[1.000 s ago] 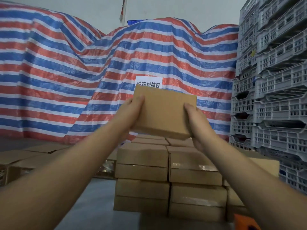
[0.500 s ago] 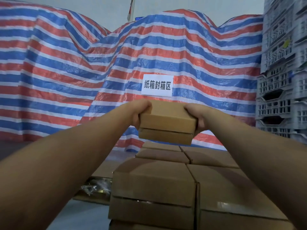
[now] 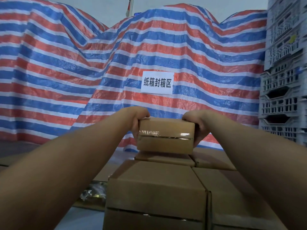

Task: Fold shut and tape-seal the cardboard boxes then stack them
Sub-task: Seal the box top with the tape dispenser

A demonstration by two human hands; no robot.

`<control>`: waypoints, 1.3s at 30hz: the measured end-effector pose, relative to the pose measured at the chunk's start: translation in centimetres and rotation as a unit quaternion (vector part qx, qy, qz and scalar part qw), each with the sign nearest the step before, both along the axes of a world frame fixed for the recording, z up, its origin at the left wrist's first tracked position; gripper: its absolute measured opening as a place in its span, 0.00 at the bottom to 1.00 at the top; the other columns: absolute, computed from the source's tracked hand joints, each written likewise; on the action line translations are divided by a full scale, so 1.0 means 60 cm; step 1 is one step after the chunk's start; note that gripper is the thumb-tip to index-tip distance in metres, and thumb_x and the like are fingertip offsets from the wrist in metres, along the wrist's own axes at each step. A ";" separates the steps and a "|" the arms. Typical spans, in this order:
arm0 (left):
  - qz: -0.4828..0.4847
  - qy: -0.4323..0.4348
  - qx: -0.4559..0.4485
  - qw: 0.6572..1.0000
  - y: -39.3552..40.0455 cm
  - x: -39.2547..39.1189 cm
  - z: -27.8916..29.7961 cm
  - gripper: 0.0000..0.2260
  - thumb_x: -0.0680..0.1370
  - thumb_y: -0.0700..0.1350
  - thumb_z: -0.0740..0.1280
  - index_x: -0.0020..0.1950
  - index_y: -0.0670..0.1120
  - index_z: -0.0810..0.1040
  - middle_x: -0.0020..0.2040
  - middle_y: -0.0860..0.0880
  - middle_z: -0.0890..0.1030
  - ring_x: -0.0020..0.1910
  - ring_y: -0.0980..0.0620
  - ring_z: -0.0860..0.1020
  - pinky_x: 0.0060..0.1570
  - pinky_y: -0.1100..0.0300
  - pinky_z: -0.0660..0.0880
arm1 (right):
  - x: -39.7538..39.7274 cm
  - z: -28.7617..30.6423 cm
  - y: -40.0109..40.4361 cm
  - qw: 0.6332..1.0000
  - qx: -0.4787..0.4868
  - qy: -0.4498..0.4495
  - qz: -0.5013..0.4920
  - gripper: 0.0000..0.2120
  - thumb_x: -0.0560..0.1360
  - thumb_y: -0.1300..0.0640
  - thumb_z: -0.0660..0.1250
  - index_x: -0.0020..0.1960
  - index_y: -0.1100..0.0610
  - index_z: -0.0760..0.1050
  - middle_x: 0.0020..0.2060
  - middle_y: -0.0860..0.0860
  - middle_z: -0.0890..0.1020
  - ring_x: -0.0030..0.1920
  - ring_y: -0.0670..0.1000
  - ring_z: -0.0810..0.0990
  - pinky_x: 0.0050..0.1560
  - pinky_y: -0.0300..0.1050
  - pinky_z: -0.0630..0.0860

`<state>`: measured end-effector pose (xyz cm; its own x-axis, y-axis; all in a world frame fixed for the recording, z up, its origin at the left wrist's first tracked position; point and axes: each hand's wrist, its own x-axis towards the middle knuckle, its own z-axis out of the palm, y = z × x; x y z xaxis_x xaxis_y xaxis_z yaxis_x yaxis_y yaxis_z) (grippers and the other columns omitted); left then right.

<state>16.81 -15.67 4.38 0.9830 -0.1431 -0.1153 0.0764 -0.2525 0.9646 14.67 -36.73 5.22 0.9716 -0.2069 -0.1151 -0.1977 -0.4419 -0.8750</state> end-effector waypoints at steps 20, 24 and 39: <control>0.178 -0.369 -0.039 0.911 0.035 -0.071 -0.027 0.11 0.80 0.47 0.64 0.43 0.41 0.76 0.39 0.41 0.76 0.37 0.48 0.74 0.42 0.52 0.79 | -0.066 -0.002 -0.014 0.969 -0.031 -0.219 -0.109 0.19 0.82 0.53 0.56 0.64 0.66 0.71 0.55 0.61 0.76 0.46 0.58 0.77 0.46 0.50 0.75; 0.177 -0.417 -0.031 0.891 0.049 -0.162 -0.023 0.20 0.82 0.51 0.62 0.36 0.39 0.77 0.35 0.39 0.79 0.34 0.47 0.75 0.38 0.55 0.77 | -0.144 -0.009 -0.008 0.918 -0.042 -0.377 -0.116 0.10 0.78 0.59 0.60 0.39 0.61 0.69 0.37 0.58 0.72 0.39 0.57 0.73 0.38 0.47 0.66; 0.010 -0.331 -0.020 0.943 0.043 -0.497 -0.269 0.21 0.83 0.53 0.59 0.34 0.44 0.74 0.28 0.49 0.72 0.28 0.54 0.71 0.31 0.64 0.67 | -0.502 -0.306 0.099 0.896 0.044 -0.437 -0.060 0.23 0.79 0.65 0.62 0.28 0.51 0.62 0.20 0.43 0.61 0.23 0.42 0.61 0.24 0.35 0.59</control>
<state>-13.03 -13.11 -11.76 0.8406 -0.1141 0.5295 -0.5411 -0.2195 0.8118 -15.48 -30.82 -13.12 0.6697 -0.3437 0.6583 0.5384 -0.3859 -0.7491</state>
